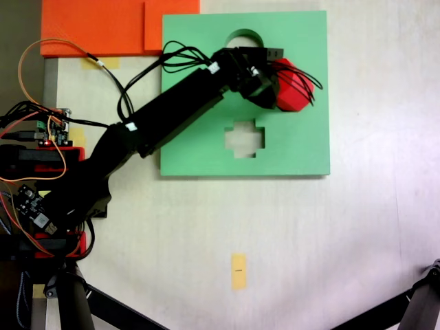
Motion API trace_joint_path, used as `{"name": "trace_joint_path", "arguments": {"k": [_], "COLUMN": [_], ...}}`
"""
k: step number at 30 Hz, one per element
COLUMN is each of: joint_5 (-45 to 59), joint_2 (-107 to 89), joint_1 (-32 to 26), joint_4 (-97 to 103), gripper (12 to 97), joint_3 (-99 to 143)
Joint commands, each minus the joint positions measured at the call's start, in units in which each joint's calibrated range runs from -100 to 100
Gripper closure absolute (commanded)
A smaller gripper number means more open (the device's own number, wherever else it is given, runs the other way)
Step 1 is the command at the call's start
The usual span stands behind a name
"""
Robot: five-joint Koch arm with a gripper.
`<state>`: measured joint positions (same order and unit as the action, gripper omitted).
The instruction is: Put the octagonal pillar block into the corresponding hole
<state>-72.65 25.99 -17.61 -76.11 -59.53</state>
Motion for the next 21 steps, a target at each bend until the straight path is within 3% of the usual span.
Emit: {"name": "trace_joint_path", "arguments": {"k": [1,21], "joint_5": [-0.2,-0.1], "joint_2": [0.0,-6.4], "joint_1": [1.2,0.7], "joint_4": [5.3,4.6], "gripper": [62.6,62.0], "joint_3": [-3.9,-3.8]}}
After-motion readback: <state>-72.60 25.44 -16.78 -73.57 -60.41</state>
